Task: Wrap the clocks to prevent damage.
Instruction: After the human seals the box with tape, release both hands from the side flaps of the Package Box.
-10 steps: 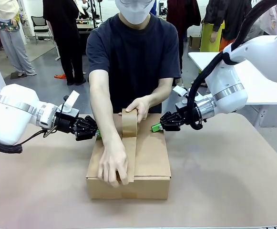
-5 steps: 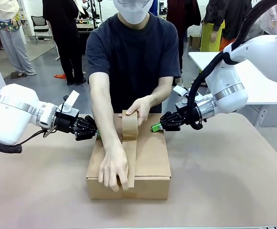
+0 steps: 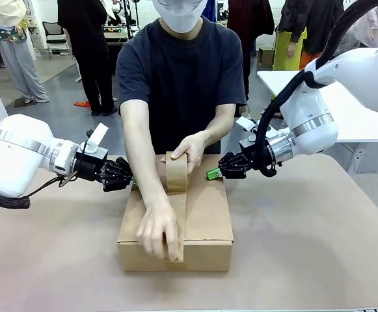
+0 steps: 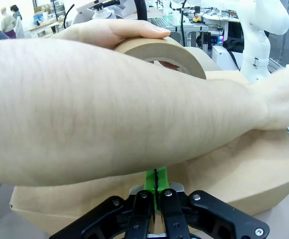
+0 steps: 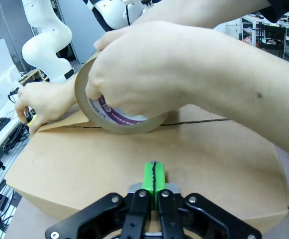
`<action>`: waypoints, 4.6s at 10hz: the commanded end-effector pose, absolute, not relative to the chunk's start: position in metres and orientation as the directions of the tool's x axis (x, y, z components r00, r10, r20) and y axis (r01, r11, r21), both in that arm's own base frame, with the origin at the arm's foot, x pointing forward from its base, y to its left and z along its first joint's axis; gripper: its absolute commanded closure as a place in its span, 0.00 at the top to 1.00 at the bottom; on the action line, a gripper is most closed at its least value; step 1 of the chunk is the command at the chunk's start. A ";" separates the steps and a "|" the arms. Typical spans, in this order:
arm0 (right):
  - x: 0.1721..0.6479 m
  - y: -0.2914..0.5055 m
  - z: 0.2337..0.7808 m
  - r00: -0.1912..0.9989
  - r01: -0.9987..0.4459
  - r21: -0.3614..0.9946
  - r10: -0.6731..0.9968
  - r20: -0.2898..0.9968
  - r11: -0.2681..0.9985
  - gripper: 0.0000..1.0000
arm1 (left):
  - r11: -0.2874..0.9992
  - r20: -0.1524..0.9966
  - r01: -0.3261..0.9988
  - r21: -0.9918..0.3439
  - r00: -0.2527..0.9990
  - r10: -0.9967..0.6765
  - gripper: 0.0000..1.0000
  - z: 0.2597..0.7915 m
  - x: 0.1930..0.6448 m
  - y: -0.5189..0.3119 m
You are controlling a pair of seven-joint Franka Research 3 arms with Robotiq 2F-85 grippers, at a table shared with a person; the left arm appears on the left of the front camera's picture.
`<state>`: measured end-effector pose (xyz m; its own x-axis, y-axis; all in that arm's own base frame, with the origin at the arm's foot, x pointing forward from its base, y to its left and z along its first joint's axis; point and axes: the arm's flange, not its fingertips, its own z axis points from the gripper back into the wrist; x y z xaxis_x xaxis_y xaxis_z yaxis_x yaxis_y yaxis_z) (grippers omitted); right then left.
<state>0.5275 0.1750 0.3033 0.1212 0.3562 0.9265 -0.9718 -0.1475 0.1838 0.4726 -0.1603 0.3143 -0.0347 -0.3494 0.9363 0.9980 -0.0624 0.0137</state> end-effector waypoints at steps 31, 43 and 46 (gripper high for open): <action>0.527 0.176 0.299 0.142 -0.971 0.199 0.349 0.927 -0.134 0.01 | -0.055 0.931 0.998 0.020 -0.039 -0.364 0.00 0.313 0.472 -0.163; 0.527 0.176 0.299 0.142 -0.971 0.199 0.349 0.927 -0.134 0.01 | -0.055 0.931 0.998 0.020 -0.039 -0.364 0.00 0.313 0.472 -0.163; 0.527 0.176 0.299 0.142 -0.971 0.199 0.349 0.927 -0.134 0.01 | -0.055 0.931 0.998 0.020 -0.039 -0.364 0.00 0.313 0.472 -0.163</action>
<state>0.5277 0.1751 0.3028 0.1258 0.3505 0.9281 -0.9717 -0.1450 0.1865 0.4727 -0.1601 0.3141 -0.0346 -0.3508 0.9358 0.9980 -0.0613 0.0140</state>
